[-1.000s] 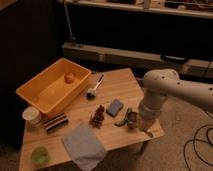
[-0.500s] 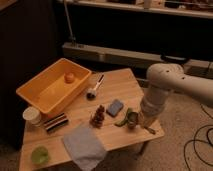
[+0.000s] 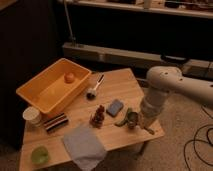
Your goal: Place fork in metal cup
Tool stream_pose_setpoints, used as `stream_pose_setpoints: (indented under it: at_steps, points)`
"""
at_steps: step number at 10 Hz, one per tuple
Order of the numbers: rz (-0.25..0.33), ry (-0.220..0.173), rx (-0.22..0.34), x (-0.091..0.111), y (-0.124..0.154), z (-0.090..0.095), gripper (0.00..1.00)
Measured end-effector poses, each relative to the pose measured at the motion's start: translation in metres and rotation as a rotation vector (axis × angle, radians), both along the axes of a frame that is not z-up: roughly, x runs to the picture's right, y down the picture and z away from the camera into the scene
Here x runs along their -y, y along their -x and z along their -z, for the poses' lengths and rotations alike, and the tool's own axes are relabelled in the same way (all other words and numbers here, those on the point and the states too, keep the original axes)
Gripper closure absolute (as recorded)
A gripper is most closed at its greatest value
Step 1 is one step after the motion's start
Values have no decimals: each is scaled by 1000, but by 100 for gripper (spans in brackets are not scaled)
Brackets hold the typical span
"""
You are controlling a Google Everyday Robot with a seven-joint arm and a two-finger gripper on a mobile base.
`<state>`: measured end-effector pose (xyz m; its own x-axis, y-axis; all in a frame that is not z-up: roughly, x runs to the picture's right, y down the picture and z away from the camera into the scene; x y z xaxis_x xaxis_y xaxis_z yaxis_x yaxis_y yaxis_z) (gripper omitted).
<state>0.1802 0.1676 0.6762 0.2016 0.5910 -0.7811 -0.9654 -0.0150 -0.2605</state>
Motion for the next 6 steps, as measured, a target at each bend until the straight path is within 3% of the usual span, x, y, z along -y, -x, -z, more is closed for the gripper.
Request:
stream_pose_setpoints:
  at_steps: [6]
  points:
    - [7, 1, -30, 10, 1, -16, 100]
